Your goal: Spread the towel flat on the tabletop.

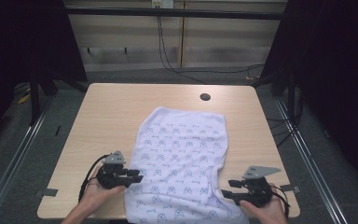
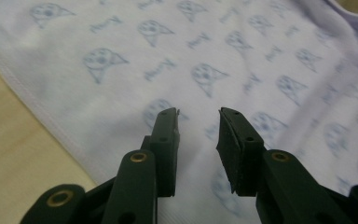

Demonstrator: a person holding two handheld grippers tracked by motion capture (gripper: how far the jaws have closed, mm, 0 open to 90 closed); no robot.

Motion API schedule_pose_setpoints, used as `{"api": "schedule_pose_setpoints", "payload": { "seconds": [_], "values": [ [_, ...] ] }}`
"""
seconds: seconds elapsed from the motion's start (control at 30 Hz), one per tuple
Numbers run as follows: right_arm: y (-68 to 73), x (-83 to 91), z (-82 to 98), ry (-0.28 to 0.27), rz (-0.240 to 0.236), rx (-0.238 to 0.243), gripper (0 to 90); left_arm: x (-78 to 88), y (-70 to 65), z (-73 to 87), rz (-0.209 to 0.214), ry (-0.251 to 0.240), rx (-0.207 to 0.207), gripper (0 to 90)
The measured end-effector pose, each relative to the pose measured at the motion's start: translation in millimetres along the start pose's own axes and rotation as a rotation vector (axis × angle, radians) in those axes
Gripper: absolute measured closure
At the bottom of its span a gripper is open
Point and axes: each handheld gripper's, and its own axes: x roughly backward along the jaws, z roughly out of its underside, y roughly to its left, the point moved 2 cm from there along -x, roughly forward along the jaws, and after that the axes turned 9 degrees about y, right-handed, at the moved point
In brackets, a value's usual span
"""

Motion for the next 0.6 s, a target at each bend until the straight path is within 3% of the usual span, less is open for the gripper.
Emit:
{"api": "schedule_pose_setpoints", "payload": {
  "seconds": [0.07, 0.13, 0.17, 0.2, 0.27, 0.43, 0.5, 0.6],
  "values": [
    [-3.4, -15.6, -13.9, 0.004, -0.010, -0.015, 43.7, -9.1, 7.7, -2.1, -0.005, 0.016, 0.011, 67.8],
    [-7.4, -27.8, -23.8, 0.018, 0.051, -0.017, 41.6, -10.4, 10.6, -2.7, 0.010, -0.001, 0.027, 69.4],
    [-9.7, -32.2, -26.8, 0.024, 0.055, -0.025, 49.1, -10.4, 9.5, -1.9, 0.006, -0.004, 0.023, 69.2],
    [-11.3, -34.0, -27.9, 0.020, 0.068, -0.008, 64.3, -10.0, 7.8, -0.7, 0.002, -0.003, 0.019, 69.2],
    [-14.1, -30.2, -26.6, 0.016, 0.114, -0.033, 79.1, -9.1, 4.8, 0.7, -0.006, 0.002, 0.009, 68.5],
    [-31.1, -3.0, -3.6, -0.019, 0.157, -0.126, 88.8, -9.2, 3.1, 1.6, -0.014, -0.002, 0.012, 68.3],
    [-37.6, 7.3, 8.1, -0.028, 0.164, -0.159, 89.7, -9.4, 4.7, 1.3, 0.000, -0.006, 0.030, 68.3],
    [-33.8, 7.5, 6.6, -0.070, 0.074, -0.140, 71.0, -10.5, 5.3, 0.2, 0.009, -0.009, 0.035, 68.4]
  ]
}}
